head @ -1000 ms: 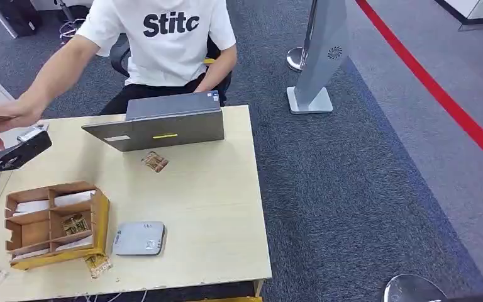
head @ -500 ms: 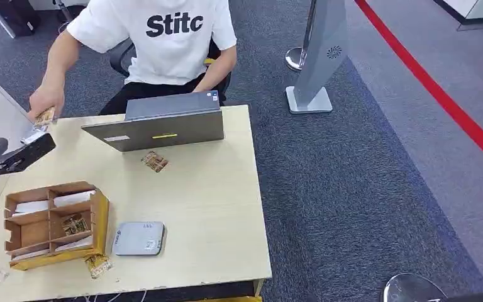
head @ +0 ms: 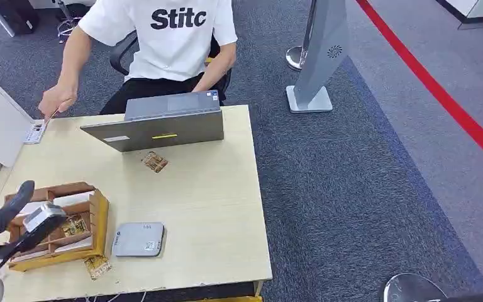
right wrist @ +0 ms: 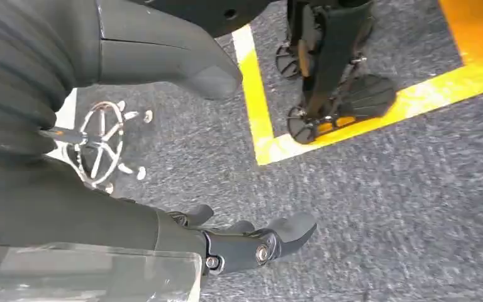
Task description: Pass the card to the sensor for recognition and then transmit it.
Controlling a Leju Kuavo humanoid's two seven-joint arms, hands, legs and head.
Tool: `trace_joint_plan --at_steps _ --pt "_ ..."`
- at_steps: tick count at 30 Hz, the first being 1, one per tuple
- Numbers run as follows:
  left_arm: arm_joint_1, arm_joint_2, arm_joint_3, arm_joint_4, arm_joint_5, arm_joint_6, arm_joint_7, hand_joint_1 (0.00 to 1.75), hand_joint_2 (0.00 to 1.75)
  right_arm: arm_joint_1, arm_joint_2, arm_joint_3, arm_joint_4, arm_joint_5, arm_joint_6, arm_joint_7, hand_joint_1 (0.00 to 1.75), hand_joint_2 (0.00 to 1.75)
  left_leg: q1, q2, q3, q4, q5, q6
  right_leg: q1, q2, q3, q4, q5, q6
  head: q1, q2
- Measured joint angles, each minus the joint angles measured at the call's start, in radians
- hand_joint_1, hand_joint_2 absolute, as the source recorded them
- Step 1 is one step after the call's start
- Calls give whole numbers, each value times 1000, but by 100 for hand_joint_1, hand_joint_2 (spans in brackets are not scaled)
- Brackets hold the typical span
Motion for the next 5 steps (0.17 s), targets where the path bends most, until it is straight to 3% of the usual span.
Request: trace_joint_plan --at_steps 5 --pt "235 -95 86 -152 156 52 -155 0 175 11 16 -28 -20 -12 -10 10 0 175 0 0 2 0 -3 0 0 -1 1 0 -2 0 0 0"
